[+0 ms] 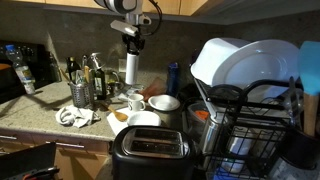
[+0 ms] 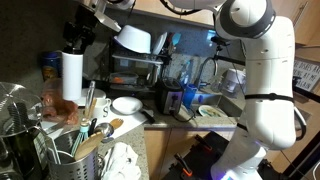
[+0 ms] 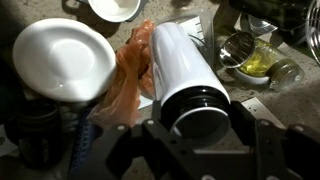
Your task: Remove the white bottle from the cup and put it on the countertop
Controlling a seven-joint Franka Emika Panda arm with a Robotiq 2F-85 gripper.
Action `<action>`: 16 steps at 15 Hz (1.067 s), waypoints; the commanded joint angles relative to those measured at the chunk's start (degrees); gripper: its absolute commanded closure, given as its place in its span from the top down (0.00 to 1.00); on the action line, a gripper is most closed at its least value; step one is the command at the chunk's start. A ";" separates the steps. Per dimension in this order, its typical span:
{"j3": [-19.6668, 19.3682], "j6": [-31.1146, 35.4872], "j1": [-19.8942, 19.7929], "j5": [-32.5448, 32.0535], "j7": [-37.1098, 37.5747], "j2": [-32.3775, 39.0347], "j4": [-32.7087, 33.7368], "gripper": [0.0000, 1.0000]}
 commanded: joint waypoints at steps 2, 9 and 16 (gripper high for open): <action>1.61 1.88 0.91 1.50 -0.98 -1.05 -3.83 0.44; 2.48 2.80 2.07 1.29 -0.97 -1.46 -8.82 0.44; 3.01 5.05 3.02 0.83 -0.91 -2.66 -14.77 0.44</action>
